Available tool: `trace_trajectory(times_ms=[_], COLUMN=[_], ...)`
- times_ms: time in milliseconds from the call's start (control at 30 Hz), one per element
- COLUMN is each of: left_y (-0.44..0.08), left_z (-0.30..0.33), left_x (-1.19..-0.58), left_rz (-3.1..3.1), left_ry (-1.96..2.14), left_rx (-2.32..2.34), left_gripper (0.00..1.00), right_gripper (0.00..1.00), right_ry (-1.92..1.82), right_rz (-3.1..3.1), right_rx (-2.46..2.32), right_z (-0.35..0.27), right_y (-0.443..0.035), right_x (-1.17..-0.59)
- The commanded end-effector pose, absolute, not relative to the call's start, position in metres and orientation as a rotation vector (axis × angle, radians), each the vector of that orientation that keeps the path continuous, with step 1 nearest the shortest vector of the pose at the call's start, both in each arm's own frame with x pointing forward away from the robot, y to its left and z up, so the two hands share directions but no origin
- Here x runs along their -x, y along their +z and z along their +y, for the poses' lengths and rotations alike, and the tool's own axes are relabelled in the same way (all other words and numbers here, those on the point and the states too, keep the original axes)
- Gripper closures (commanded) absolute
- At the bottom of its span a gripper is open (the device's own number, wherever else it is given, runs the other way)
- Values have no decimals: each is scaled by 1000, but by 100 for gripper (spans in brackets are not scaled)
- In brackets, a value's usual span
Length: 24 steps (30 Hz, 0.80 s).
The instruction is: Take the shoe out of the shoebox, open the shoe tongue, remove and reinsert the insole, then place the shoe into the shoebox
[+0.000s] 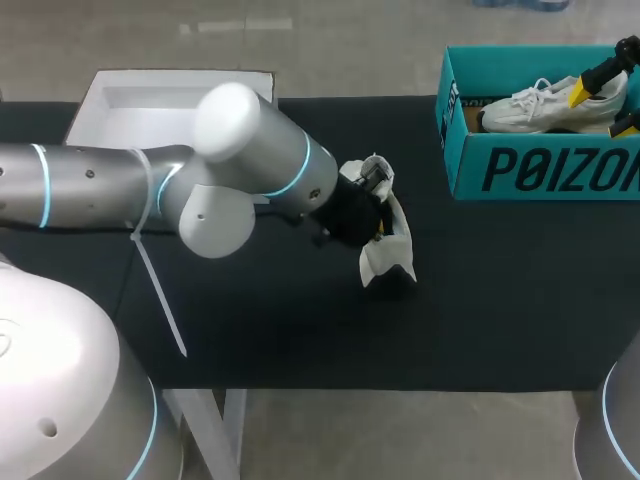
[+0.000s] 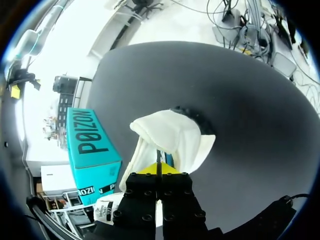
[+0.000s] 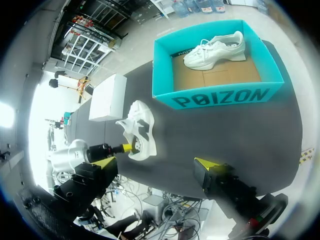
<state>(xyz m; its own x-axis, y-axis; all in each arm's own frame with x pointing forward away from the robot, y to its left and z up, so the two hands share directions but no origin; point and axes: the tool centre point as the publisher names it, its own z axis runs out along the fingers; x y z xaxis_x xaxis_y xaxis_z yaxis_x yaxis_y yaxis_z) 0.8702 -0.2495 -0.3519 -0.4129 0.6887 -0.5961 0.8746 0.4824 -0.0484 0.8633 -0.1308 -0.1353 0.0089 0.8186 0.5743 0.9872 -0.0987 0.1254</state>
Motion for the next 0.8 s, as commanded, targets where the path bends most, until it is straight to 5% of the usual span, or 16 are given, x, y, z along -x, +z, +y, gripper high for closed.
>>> trace_trajectory(times_ms=[33, 333, 800], left_y=[-360, -332, -273], left_z=[-253, -256, -275], left_x=[-869, -881, -912], left_rz=[2239, 2172, 1810], left_ry=[-479, -441, 72], left_rx=[-1306, -1319, -2062], left_gripper=[100, 100, 100], right_gripper=[0, 0, 0], right_ry=[-755, -755, -755], right_rz=[-1865, -1865, -1865], right_rx=[1979, 1979, 1979], right_z=[-131, -131, -131], right_y=[-136, -136, -136], right_x=[-864, -864, -864])
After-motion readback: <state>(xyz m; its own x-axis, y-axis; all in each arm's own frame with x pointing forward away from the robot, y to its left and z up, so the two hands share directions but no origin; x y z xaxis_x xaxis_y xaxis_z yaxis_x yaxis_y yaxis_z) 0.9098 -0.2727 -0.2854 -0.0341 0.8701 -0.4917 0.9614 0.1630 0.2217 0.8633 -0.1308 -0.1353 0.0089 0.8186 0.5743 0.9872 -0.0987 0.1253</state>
